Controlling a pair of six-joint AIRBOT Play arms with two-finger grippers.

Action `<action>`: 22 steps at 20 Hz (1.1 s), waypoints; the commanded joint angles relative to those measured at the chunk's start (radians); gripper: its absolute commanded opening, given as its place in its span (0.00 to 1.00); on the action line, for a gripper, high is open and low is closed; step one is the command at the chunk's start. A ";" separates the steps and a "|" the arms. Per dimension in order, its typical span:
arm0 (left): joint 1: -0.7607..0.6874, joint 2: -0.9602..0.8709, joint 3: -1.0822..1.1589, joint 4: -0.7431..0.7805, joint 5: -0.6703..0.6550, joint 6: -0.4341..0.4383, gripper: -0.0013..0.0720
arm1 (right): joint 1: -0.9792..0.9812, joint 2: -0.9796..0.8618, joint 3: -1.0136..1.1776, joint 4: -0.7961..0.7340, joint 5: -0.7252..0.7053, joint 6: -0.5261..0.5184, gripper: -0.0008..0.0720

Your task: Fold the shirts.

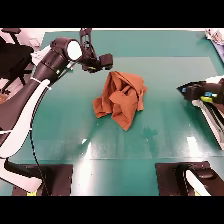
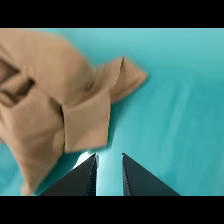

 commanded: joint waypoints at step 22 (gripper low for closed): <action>0.050 0.007 -0.396 -0.433 -0.275 0.683 0.76 | -0.048 -0.036 0.000 -0.123 0.033 0.054 0.26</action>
